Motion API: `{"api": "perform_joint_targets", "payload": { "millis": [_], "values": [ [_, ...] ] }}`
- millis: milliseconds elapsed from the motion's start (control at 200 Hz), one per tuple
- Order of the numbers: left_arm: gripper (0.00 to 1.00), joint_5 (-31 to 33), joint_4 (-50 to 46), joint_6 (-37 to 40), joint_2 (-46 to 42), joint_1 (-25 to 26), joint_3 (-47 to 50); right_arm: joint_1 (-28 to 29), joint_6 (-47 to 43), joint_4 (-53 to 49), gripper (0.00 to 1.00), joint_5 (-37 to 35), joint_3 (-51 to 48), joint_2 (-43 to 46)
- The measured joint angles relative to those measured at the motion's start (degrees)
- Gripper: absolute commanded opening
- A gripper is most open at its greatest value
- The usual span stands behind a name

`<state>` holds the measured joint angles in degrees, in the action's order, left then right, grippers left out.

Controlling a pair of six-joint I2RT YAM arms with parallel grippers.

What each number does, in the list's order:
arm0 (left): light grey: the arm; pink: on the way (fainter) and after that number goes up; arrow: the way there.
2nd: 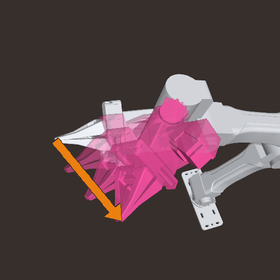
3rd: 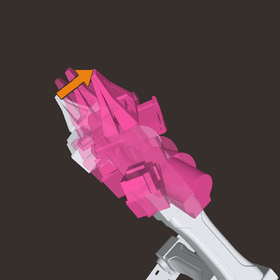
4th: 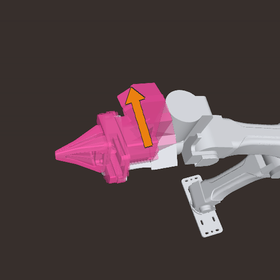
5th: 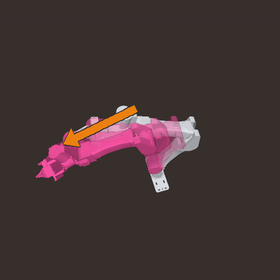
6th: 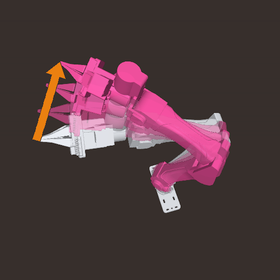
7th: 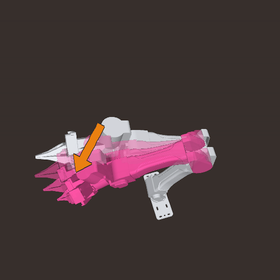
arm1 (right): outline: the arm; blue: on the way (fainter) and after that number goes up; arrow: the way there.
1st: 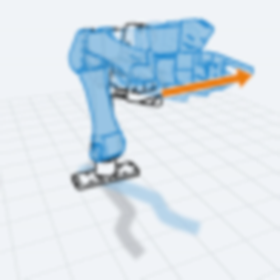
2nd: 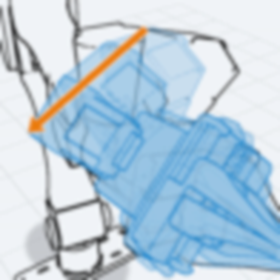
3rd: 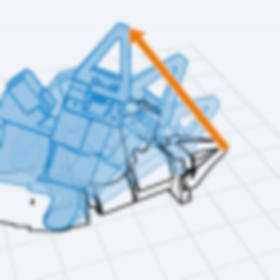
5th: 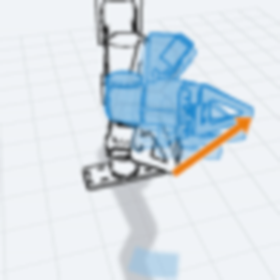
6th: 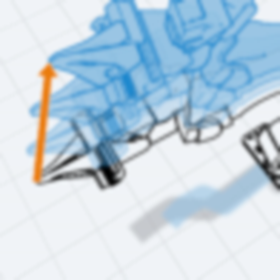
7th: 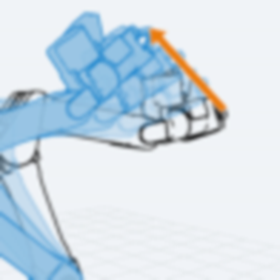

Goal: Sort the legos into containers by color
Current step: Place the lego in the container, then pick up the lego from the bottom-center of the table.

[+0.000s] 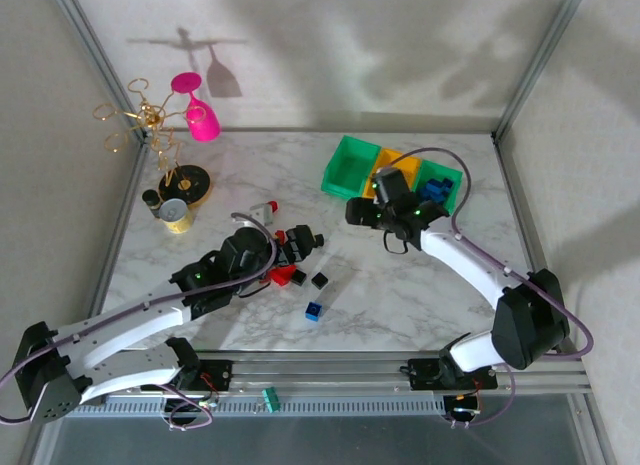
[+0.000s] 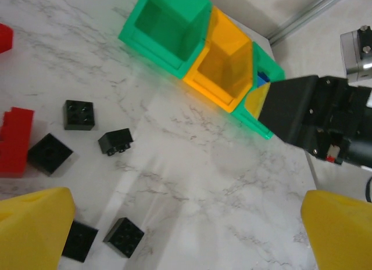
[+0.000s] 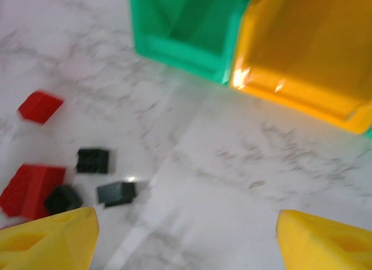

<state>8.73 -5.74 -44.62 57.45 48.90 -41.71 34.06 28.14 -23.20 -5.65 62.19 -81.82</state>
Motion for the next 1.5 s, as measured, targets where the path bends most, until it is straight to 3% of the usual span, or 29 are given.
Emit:
{"api": "perform_joint_targets", "payload": {
  "millis": [385,811,1202,1502],
  "values": [
    [1.00,2.7,-8.5,-2.8,-10.2,0.0,4.6,17.1,9.5,-2.7,0.86,-0.3,-6.0,0.1],
    [1.00,3.6,-14.8,-5.8,-15.6,0.0,9.0,30.6,24.7,0.6,0.86,0.8,-10.1,-3.2],
    [1.00,5.2,-16.0,-8.2,-20.9,0.0,12.0,34.6,31.8,1.5,0.72,-1.0,-10.1,-10.7],
    [1.00,5.2,-15.7,-8.2,-19.7,0.0,12.6,34.6,32.7,-0.3,0.47,-3.1,-10.6,-11.0]
  ]
}}
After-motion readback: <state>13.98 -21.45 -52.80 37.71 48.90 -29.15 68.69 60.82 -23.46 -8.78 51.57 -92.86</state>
